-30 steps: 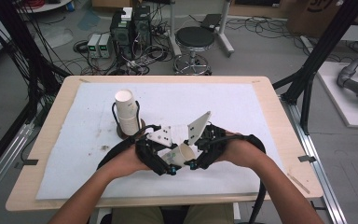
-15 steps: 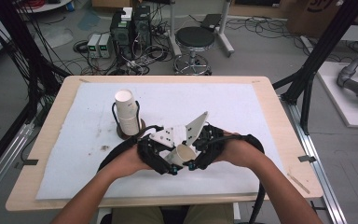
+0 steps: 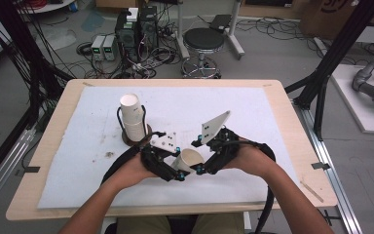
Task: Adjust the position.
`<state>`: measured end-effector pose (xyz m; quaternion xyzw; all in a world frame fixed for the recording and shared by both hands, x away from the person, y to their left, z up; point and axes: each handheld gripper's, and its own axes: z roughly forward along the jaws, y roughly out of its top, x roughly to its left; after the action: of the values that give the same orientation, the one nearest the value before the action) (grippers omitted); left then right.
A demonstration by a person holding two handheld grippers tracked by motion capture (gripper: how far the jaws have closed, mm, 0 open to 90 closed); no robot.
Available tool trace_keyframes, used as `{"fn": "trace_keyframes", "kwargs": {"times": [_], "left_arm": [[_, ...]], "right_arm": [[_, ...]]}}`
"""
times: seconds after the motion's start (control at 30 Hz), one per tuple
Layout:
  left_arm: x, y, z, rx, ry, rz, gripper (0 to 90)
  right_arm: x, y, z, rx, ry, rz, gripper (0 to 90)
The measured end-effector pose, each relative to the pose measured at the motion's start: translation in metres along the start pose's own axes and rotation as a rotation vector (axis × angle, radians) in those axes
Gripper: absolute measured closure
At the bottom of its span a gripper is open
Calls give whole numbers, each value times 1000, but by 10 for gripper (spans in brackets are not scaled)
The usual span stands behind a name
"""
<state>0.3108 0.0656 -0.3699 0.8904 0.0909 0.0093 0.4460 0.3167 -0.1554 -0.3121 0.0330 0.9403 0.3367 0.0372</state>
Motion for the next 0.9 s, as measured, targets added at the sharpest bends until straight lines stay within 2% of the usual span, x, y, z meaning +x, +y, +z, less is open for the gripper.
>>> {"fn": "trace_keyframes", "kwargs": {"times": [0.2, 0.43, 0.57, 0.67, 0.9], "left_arm": [[6, -17, -7, -87, 60, -55, 355], [8, -35, -18, -194, 122, -91, 349], [8, -48, -26, -246, 153, -100, 349], [6, -60, -34, -290, 186, -113, 350], [4, -86, -53, -389, 266, -131, 346]], "right_arm": [[-3, -18, -16, -122, -50, 66, 257], [-6, -42, -25, -214, -114, 151, 244], [-7, -58, -26, -271, -172, 218, 218], [-7, -72, -26, -297, -215, 250, 217], [-1, -114, -22, -356, -348, 326, 216]]}}
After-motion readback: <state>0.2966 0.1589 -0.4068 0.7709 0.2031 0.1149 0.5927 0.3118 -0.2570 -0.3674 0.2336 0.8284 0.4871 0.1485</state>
